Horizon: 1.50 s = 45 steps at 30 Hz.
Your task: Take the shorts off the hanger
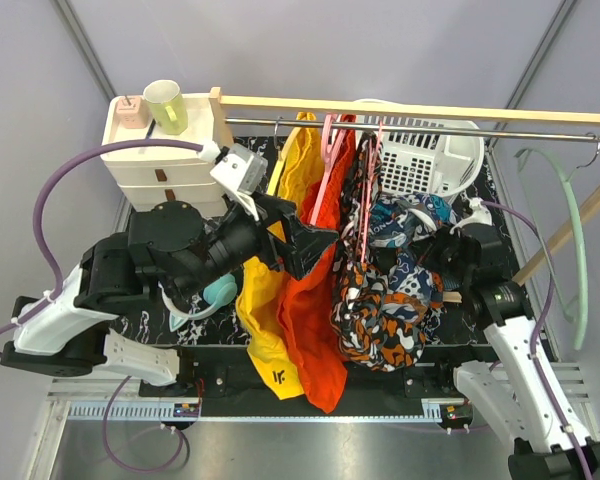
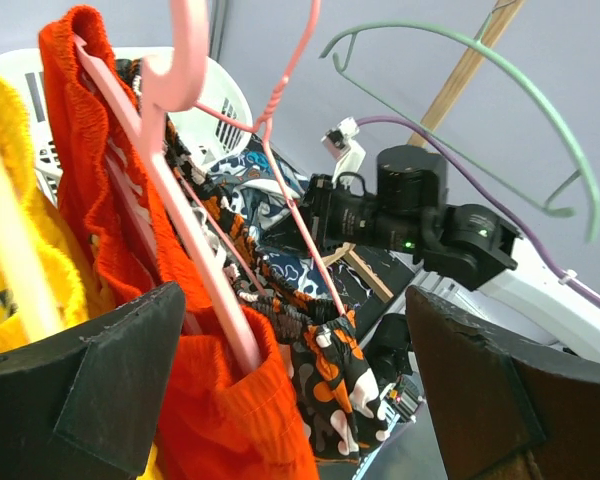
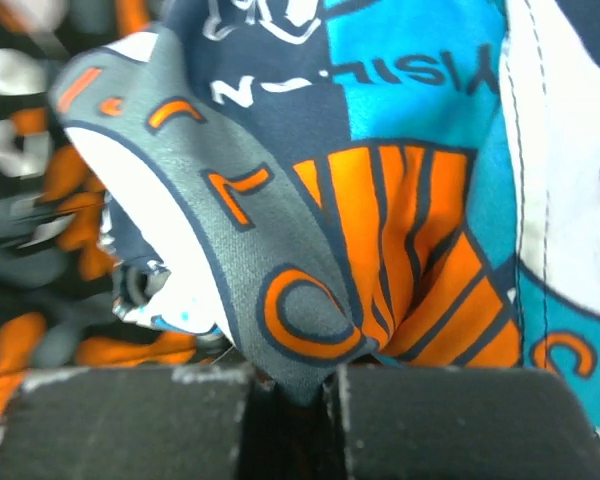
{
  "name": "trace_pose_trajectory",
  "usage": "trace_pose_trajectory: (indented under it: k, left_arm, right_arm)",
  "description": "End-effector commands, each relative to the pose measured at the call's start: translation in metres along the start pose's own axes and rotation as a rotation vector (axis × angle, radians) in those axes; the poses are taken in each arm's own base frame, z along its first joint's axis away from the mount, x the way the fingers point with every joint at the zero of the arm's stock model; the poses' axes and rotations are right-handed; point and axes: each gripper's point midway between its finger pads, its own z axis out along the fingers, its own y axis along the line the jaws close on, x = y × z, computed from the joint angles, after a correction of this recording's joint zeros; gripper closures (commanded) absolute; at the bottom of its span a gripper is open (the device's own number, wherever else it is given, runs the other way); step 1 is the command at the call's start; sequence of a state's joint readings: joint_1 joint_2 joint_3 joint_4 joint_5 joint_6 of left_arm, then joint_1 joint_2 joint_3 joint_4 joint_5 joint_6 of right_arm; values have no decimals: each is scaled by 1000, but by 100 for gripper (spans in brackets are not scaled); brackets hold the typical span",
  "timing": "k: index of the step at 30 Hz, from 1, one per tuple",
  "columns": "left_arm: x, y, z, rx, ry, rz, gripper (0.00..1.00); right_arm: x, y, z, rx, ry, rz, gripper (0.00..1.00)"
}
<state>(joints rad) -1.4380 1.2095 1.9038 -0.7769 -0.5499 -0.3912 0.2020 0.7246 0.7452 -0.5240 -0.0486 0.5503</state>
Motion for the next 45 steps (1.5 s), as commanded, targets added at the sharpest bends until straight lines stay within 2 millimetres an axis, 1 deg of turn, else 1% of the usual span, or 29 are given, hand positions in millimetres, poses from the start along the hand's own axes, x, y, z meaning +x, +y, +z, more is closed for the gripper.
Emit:
trace_pose_trajectory:
  k: [1, 5, 9, 12, 13, 14, 15, 16, 17, 18, 20, 21, 22, 24, 26, 27, 28, 30, 31, 32, 33, 34, 35, 36, 37, 39, 40, 44, 45]
  left_arm:
    - [-13, -10, 0, 45, -24, -10, 5]
    - [-13, -16, 1, 64, -19, -23, 5]
    - [-13, -19, 0, 81, -14, -37, 5]
    - [-15, -17, -4, 80, -16, -51, 5]
    - [-14, -16, -5, 79, -14, -51, 5]
    - [-13, -16, -5, 76, -12, -56, 5]
    - [-12, -15, -5, 74, -10, -57, 5]
    - [-12, -14, -6, 73, -6, -55, 5]
    - [-11, -14, -7, 70, -4, -57, 5]
    - [-11, -14, -7, 70, -3, -56, 5]
    - [-9, -12, -8, 63, 6, -53, 5]
    - [-9, -11, -8, 61, 5, -51, 5]
    - [-9, -10, -9, 58, 8, -51, 5]
    - [-9, -8, -9, 51, 7, -47, 5]
    - [-8, -6, -10, 43, 10, -43, 5]
    - [-7, -6, -9, 41, 13, -42, 5]
    - [-6, -4, -9, 35, 17, -36, 5]
    - [-7, -2, -10, 27, 16, -32, 5]
    - [-7, -1, -11, 22, 15, -29, 5]
    - [-7, 0, -11, 18, 14, -23, 5]
    - [-8, 1, -11, 15, 12, -23, 5]
    - [-8, 1, -11, 17, 12, -18, 5]
    - [-9, 2, -11, 14, 11, -8, 5]
    - [-10, 2, -12, 13, 8, -5, 5]
    - [-10, 2, -11, 16, 10, 8, 5]
    - [-11, 3, -11, 14, 8, 20, 5]
    - [-11, 3, -12, 15, 8, 32, 5]
    - [-12, 8, -12, -2, 6, 67, 4]
    - [-13, 10, -13, -9, 3, 71, 4]
  right_arm:
    - [-29, 39, -27, -151, -78, -2, 100]
    - [-28, 57, -29, -237, -47, 13, 100]
    - [-24, 69, -16, -307, -29, 45, 100]
    - [-38, 78, -8, -353, -90, 31, 100]
    - [-49, 85, -7, -384, -141, 20, 100]
    - [-56, 88, -5, -391, -166, 5, 100]
    - [-58, 88, 5, -385, -161, -1, 100]
    - [-71, 98, 5, -417, -202, -14, 100]
    - [-75, 102, 9, -428, -204, -25, 100]
    - [-78, 104, 21, -428, -196, -25, 100]
    - [-93, 116, 26, -454, -225, -40, 100]
    - [-93, 115, 40, -442, -204, -38, 100]
    - [-104, 123, 40, -459, -229, -51, 100]
    - [-107, 124, 58, -448, -216, -78, 100]
    - [-124, 133, 63, -457, -249, -121, 100]
    - [-123, 133, 75, -446, -233, -132, 100]
    - [-138, 141, 74, -458, -261, -150, 100]
    - [-144, 141, 91, -435, -266, -182, 100]
    - [-159, 149, 91, -440, -293, -196, 100]
    - [-165, 150, 94, -431, -308, -217, 100]
    - [-165, 148, 107, -416, -294, -225, 100]
    - [-177, 156, 106, -420, -321, -237, 100]
    - [-183, 155, 111, -403, -334, -250, 100]
    - [-182, 153, 122, -392, -319, -252, 100]
    - [-192, 159, 122, -402, -339, -257, 100]
    - [-193, 160, 136, -395, -331, -254, 100]
    - [-201, 164, 136, -400, -350, -249, 100]
    - [-214, 158, 152, -350, -395, -217, 100]
    - [-213, 154, 162, -333, -393, -216, 100]
